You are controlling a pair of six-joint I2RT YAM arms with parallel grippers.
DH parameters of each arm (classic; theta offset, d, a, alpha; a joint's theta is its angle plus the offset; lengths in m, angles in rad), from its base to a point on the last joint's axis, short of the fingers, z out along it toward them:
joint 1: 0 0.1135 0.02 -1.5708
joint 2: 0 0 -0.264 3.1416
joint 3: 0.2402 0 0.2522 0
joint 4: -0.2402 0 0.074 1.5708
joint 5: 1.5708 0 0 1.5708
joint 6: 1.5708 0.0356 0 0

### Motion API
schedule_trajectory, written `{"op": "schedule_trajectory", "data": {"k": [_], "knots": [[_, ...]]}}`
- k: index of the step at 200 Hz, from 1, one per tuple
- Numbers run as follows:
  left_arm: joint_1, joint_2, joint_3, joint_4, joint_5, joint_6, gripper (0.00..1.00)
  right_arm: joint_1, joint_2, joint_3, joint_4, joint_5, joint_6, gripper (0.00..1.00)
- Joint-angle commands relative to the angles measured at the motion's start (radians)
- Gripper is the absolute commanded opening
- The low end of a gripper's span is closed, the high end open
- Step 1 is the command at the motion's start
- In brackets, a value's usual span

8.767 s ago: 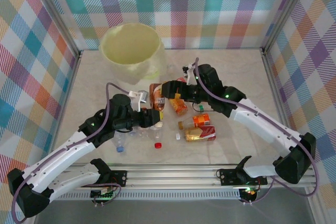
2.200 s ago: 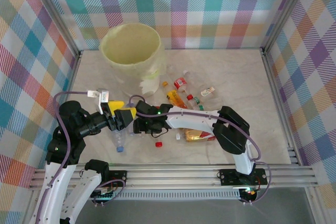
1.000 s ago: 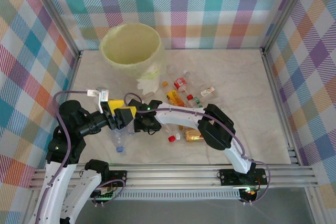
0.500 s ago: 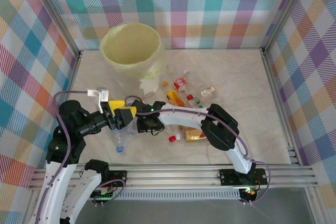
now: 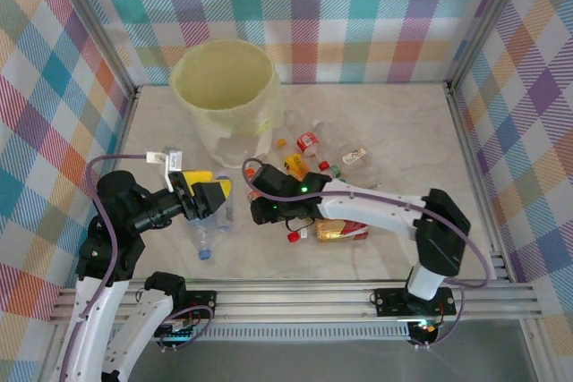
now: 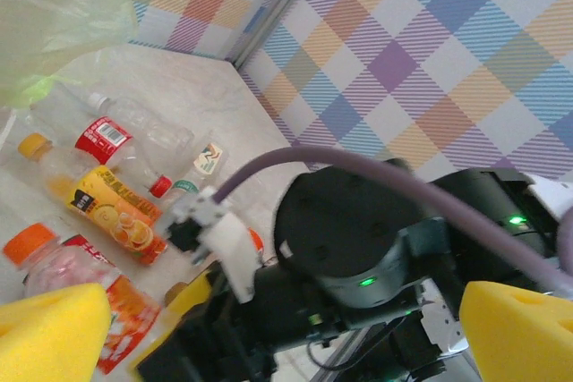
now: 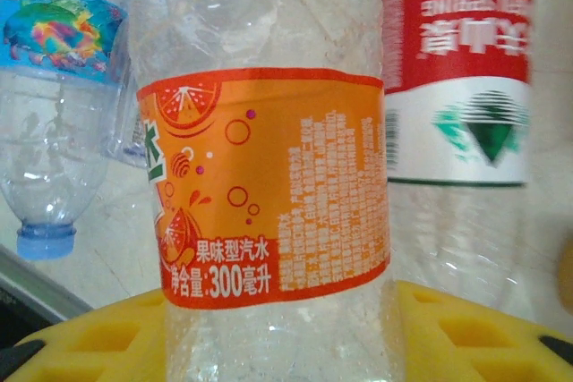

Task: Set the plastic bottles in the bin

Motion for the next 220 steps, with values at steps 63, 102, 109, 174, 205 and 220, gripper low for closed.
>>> {"op": "schedule_trajectory", "data": {"k": [63, 102, 109, 174, 205, 220], "knots": [[-0.032, 0.077, -0.013, 0.001, -0.001, -0.267, 1.00, -0.150, -0.404, -0.176, 0.035, -0.194, -0.106, 0.52], [-0.127, 0.153, -0.021, 0.008, -0.113, -0.371, 1.00, -0.204, -0.476, -0.205, 0.121, -0.368, -0.088, 0.52], [-0.150, 0.156, -0.024, 0.016, -0.160, -0.395, 1.00, -0.207, -0.475, -0.202, 0.126, -0.384, -0.083, 0.52], [-0.331, 0.234, -0.050, 0.173, -0.291, -0.473, 1.00, -0.231, -0.472, -0.219, 0.256, -0.519, -0.017, 0.53], [-0.434, 0.254, -0.050, 0.250, -0.371, -0.412, 1.00, -0.234, -0.464, -0.227, 0.305, -0.574, 0.007, 0.53], [-0.448, 0.274, -0.036, 0.263, -0.366, -0.415, 1.00, -0.237, -0.462, -0.232, 0.327, -0.601, 0.017, 0.53]]}}
